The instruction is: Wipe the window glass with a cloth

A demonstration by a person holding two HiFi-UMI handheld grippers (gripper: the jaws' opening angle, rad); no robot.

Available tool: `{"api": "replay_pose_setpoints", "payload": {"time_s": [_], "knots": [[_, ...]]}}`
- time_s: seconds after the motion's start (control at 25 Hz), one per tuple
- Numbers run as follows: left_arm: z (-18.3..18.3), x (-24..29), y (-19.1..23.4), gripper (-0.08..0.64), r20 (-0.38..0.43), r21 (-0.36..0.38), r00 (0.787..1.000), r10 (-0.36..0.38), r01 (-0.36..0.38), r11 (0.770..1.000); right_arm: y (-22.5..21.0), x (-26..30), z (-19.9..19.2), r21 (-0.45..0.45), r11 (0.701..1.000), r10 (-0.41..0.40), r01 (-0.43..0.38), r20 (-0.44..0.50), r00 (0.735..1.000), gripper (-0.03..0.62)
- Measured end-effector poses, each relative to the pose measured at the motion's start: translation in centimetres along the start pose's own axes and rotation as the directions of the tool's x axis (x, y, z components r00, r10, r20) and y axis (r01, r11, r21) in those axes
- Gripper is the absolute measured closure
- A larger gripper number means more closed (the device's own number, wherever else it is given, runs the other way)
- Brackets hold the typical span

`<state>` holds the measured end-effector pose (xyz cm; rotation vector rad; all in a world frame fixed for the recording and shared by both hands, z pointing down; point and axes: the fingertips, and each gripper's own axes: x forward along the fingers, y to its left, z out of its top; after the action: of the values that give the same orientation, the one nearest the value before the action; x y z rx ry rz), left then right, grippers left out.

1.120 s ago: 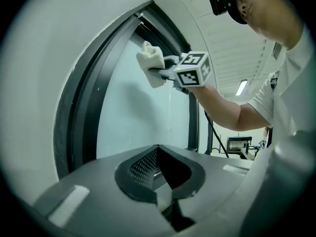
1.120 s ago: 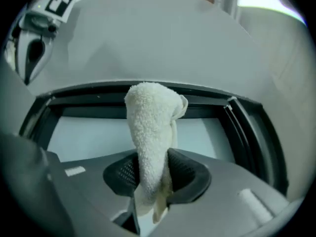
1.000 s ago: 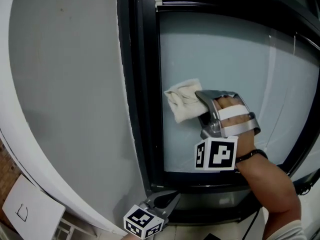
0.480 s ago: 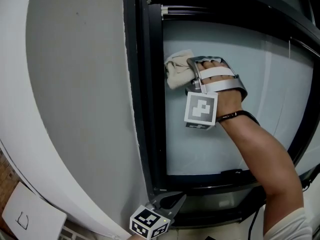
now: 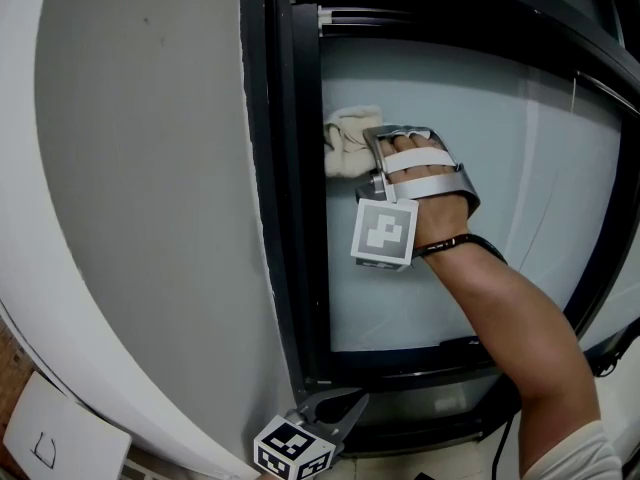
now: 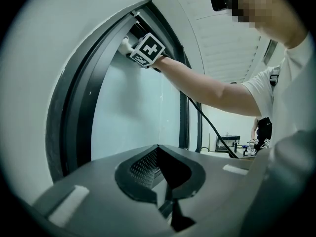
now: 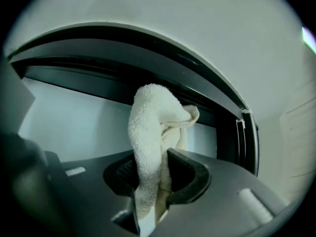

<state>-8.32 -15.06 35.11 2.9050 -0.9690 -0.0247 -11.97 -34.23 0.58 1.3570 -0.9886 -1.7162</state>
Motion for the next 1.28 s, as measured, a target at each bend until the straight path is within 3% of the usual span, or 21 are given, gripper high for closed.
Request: {"api": "replay_pose_setpoints", "payload": {"time_s": [0.6, 1.28], "knots": [[-0.9, 0.0, 1.8, 0.543, -0.008, -0.052, 1.000, 0.028, -0.028, 0.998, 2.5, 0.4, 0.0, 0.060, 0.998, 0.008, -0.010, 0.035, 0.999, 0.479], [-1.7, 0.3, 2.0, 0.543, -0.008, -0.053, 0.999, 0.048, -0.049, 0.997, 5.8, -1.6, -0.2, 0.006, 1.000, 0.014, -0.014, 0.053, 0.998, 0.479]]}}
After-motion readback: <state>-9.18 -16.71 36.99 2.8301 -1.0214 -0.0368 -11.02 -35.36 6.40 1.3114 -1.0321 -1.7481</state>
